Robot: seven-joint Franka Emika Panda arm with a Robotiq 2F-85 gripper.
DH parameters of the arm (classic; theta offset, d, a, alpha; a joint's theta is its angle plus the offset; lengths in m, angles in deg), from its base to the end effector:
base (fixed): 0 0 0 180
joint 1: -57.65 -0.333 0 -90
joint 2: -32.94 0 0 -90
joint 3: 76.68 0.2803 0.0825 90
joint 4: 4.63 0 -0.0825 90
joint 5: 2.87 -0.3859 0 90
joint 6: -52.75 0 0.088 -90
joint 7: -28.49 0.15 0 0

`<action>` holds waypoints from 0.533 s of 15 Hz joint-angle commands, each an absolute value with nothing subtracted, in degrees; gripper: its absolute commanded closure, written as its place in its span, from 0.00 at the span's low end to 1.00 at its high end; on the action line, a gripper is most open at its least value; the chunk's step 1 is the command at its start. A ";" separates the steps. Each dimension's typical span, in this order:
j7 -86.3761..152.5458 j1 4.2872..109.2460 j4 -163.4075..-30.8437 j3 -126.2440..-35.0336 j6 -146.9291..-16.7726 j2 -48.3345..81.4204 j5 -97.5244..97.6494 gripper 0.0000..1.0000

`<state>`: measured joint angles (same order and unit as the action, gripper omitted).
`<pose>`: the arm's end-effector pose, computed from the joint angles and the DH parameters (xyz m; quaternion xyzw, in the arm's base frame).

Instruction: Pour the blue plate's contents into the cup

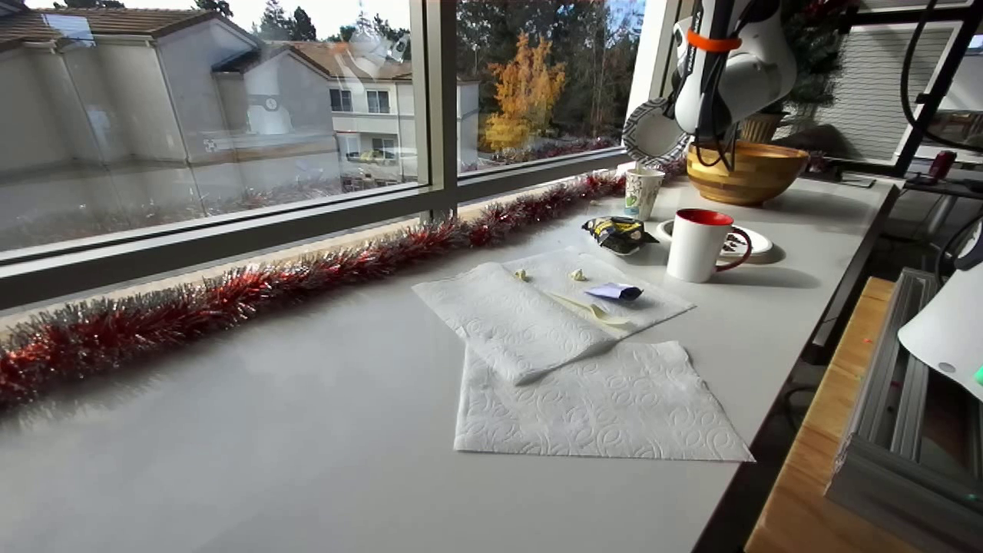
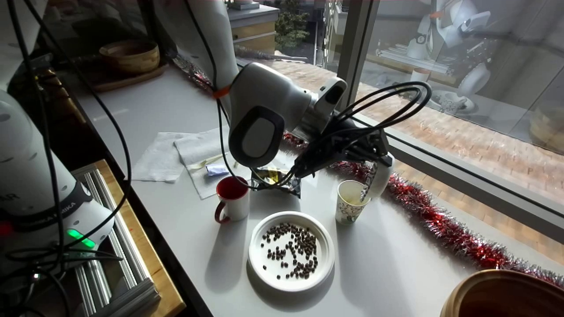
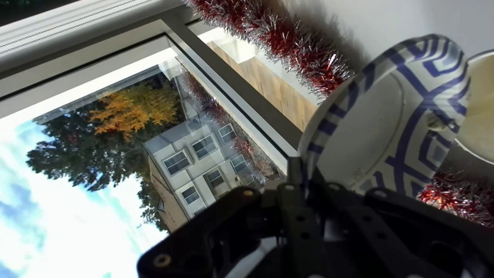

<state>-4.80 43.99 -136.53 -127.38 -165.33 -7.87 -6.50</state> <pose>0.4746 -0.3533 0.2203 0.8402 0.1266 0.2824 0.4452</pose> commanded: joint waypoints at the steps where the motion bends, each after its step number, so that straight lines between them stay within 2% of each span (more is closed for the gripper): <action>1: -7.46 43.46 -137.70 -127.28 -169.31 -8.51 -8.92 0.98; 8: -12.40 43.96 -139.37 -125.45 -178.80 -10.27 -13.73 0.99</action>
